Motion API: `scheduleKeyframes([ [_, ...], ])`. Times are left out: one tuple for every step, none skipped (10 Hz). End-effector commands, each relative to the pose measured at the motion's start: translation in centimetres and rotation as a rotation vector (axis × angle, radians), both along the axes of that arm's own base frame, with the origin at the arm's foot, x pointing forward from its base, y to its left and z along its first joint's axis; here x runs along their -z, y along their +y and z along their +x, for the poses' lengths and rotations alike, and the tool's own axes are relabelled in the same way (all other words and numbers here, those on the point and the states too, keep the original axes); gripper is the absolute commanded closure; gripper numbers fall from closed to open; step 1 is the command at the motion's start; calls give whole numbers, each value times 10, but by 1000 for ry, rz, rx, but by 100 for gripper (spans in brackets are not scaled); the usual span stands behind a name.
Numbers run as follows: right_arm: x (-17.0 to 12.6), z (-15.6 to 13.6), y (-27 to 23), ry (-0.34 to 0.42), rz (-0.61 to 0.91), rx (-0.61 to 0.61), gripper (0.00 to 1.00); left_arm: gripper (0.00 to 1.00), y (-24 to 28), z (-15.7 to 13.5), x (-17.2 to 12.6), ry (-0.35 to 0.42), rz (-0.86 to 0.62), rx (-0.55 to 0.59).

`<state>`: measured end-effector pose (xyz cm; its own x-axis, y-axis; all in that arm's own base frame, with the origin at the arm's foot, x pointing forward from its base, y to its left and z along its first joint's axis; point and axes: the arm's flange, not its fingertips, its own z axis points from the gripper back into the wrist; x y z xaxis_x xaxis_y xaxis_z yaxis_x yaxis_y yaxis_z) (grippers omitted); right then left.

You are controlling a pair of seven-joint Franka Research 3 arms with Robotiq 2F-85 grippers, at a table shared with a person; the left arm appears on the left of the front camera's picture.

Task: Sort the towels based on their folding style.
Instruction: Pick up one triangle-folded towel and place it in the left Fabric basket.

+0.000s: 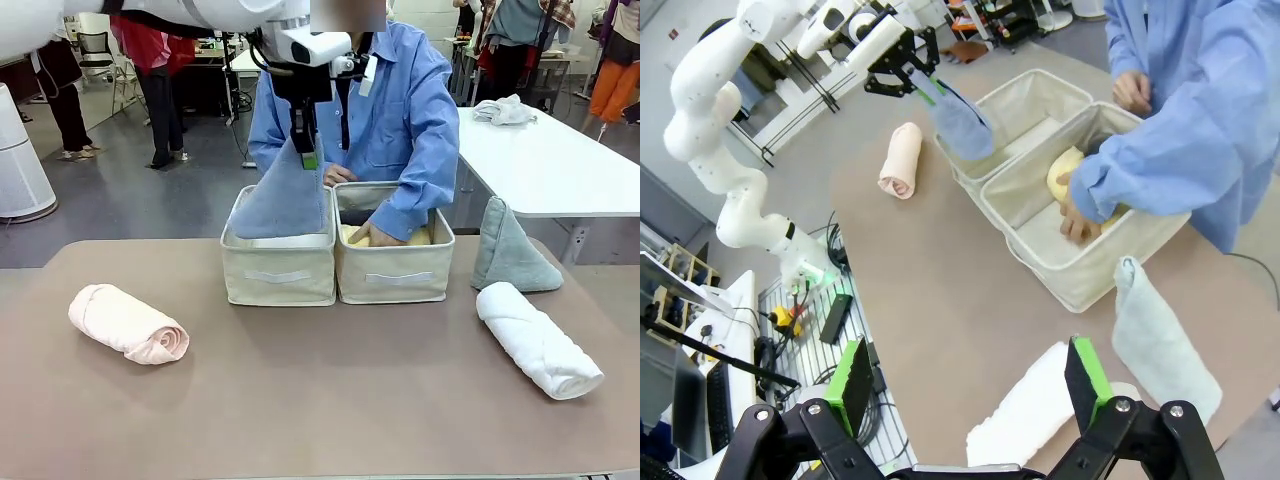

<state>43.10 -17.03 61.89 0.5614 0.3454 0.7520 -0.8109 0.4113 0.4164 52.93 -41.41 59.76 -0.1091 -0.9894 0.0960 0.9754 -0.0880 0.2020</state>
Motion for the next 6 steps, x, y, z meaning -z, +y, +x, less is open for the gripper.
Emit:
scheduleKeyframes([
  [0,0,1,-7,20,2,0,85,-12,3,2,-56,10,65],
  [0,0,1,-7,20,2,0,85,-15,3,10,-65,13,92],
  [0,0,1,-7,20,2,0,85,-17,2,20,-72,28,115],
  [0,0,1,-7,20,2,0,85,-18,2,27,-65,45,124],
  [0,0,1,-7,20,2,0,85,-18,4,34,-55,65,125],
  [0,0,1,-7,20,2,0,85,-16,5,39,-47,78,121],
])
